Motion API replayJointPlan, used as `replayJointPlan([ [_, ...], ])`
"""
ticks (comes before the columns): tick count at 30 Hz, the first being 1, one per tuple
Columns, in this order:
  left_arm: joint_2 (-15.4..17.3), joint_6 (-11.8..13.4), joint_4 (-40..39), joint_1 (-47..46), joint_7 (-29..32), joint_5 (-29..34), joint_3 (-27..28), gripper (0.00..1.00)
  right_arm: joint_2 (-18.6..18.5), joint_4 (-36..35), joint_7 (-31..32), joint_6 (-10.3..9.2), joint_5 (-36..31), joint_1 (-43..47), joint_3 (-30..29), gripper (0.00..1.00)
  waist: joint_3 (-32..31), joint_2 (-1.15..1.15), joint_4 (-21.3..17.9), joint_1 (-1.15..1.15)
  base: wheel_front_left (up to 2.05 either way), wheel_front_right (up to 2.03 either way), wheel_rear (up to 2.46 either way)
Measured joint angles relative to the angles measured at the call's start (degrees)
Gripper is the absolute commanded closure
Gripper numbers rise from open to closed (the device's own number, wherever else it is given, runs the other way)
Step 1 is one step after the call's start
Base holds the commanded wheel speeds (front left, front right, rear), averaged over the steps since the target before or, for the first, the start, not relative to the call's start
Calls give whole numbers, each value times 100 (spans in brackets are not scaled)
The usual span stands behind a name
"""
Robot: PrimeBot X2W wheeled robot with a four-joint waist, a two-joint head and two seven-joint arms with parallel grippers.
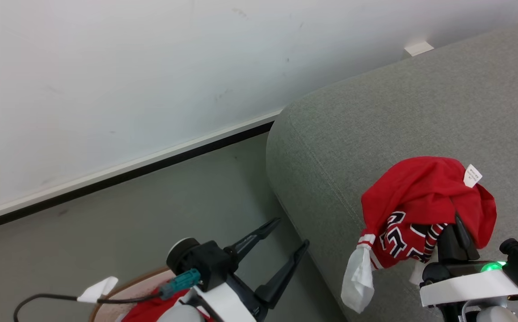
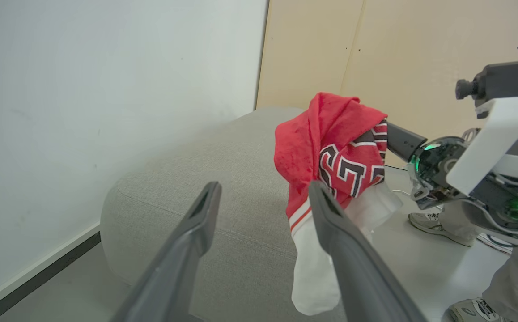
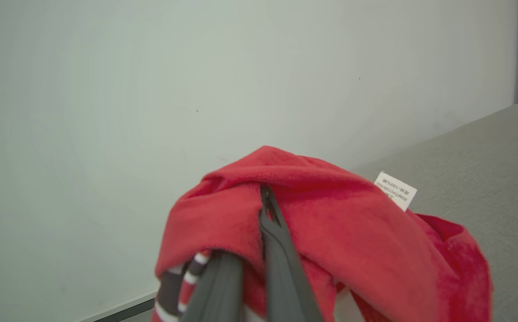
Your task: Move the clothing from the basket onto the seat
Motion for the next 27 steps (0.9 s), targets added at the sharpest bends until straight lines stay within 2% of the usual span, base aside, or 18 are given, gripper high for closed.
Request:
replayJointPlan([
  [4,-3,-16,-5,-3,0,86,62,0,-24,-26,1,0,85,-148,-59,100,130,0,66,0,0,0,0],
  [9,167,-38,-122,-96,0,196,62,0,-200,201,3,0,371,-908,-243,100,461,0,208,0,0,0,0],
  [17,813,-58,-555,-518,-1,159,-90,0,-840,996,276,0,577,-2707,-839,100,1332,0,551,0,0,0,0],
  [22,1195,-58,-836,-759,0,41,-115,0,-1101,1574,320,0,40,-3489,-1592,100,1973,0,830,1,0,0,0],
  [25,1368,-58,-962,-868,0,-7,-103,0,-1365,1953,272,0,-682,-3864,-2199,100,2339,0,1012,0,0,0,0],
  [27,1443,-58,-1042,-968,0,-10,-69,0,-1396,2209,280,0,-1139,-4049,-2584,100,2574,0,1137,1,0,0,0],
])
